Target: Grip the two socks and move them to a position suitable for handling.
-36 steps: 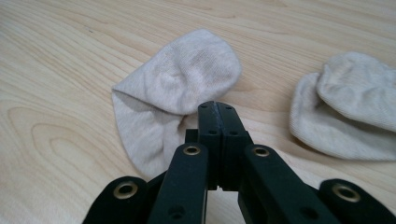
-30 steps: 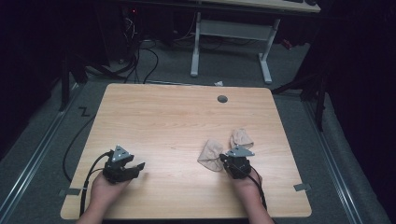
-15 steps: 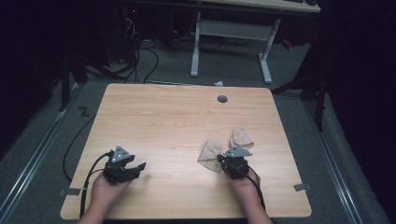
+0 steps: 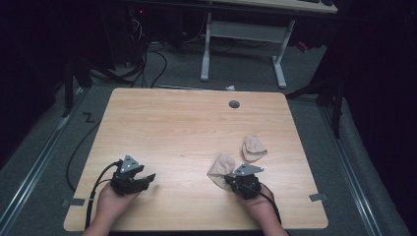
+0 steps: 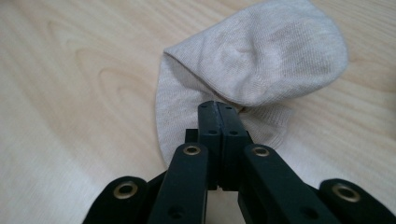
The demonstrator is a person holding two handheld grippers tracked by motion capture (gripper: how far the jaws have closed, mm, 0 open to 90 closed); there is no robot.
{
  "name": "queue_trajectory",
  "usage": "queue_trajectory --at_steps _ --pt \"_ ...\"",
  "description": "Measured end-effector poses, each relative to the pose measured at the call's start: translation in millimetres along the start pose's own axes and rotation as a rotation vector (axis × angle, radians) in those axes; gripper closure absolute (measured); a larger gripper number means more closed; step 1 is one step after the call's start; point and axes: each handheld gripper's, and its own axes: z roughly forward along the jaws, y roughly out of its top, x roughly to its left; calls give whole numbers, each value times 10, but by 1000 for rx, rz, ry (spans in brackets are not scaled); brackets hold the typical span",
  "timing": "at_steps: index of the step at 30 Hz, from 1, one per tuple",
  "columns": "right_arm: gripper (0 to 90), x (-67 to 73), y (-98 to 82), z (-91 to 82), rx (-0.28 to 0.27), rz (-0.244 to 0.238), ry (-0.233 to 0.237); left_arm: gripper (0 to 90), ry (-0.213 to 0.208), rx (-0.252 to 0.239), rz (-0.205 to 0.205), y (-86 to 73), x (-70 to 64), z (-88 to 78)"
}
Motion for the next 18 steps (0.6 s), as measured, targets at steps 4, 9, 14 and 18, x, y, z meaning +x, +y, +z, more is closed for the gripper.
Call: queue_trajectory --at_steps 4,9,14,18 --pt "899 32 -52 -81 6 -18 0 431 -3 -2 6 6 -14 -11" --pt "900 -19 -18 -253 -85 17 -54 431 -3 -14 3 8 -21 -40" --pt "900 -164 3 -204 -73 86 -226 431 -5 -15 5 10 -14 -25" --pt "900 -241 56 -51 -41 104 -243 431 -9 -10 11 13 -23 4"
